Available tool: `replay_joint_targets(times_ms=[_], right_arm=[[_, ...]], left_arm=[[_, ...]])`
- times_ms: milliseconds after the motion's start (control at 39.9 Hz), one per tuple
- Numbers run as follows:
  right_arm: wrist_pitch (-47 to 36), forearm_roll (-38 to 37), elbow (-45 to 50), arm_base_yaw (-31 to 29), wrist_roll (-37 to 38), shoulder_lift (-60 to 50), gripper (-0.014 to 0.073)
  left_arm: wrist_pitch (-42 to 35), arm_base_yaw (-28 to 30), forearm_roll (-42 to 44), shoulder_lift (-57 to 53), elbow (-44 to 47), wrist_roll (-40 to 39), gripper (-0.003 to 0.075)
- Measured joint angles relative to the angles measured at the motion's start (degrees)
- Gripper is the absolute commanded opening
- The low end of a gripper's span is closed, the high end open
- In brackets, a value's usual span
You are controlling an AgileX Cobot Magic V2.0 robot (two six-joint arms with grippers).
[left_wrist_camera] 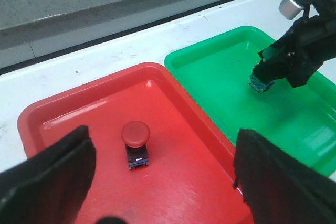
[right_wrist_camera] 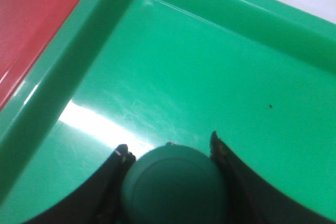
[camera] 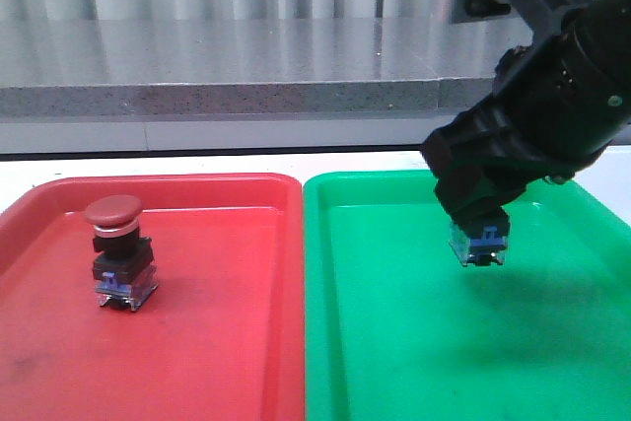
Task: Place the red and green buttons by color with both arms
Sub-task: 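Lower the green-capped button into the green tray and open the right gripper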
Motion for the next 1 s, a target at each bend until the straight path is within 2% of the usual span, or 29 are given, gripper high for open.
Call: replay_joint_targets(times_ms=[351, 577, 677, 828, 1004], right_arm=[[-1.51, -0.81, 0.00, 0.00, 0.00, 4.67, 0.0307], [-2.08, -0.92, 0.00, 0.00, 0.00, 5.20, 0.0567], [-1.85, -0.92, 0.00, 0.00, 0.00, 5.32, 0.0628], [0.55, -0.92, -0.41, 0.00, 0.00, 5.20, 0.0634], [7.86, -0.92, -2.87, 0.00, 0.00, 2.27, 0.0634]], left_arm=[[0.00, 0.00, 0.00, 0.00, 0.00, 0.00, 0.0533], [0.00, 0.00, 0.04, 0.00, 0.00, 0.00, 0.0533], [0.00, 0.00, 0.04, 0.00, 0.00, 0.00, 0.0533], [0.00, 0.00, 0.04, 0.00, 0.00, 0.00, 0.0533], [0.00, 0.00, 0.04, 0.00, 0.00, 0.00, 0.0533]])
